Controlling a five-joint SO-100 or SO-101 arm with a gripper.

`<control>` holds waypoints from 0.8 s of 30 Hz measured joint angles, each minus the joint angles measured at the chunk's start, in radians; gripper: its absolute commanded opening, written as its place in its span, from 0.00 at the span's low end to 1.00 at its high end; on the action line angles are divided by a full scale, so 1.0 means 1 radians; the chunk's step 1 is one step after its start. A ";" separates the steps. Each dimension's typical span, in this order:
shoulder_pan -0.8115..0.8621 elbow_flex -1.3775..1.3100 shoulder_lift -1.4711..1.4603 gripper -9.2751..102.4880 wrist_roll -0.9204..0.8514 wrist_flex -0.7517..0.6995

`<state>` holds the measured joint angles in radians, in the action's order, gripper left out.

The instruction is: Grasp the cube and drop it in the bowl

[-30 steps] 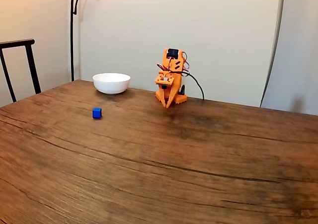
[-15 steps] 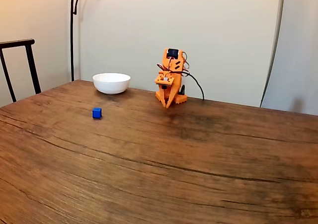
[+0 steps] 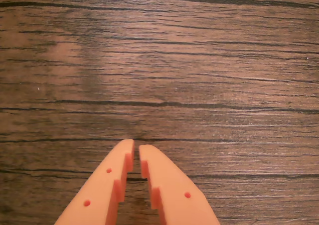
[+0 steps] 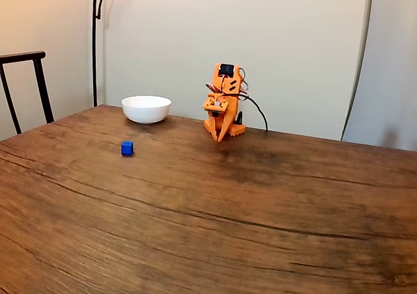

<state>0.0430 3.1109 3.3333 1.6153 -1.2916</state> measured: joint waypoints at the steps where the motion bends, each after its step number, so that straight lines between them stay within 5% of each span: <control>1: 0.000 0.000 0.000 0.08 0.000 0.000; 24: 0.069 0.000 0.000 0.08 -0.008 0.006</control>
<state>0.1120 3.1109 3.3333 1.6076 -1.2855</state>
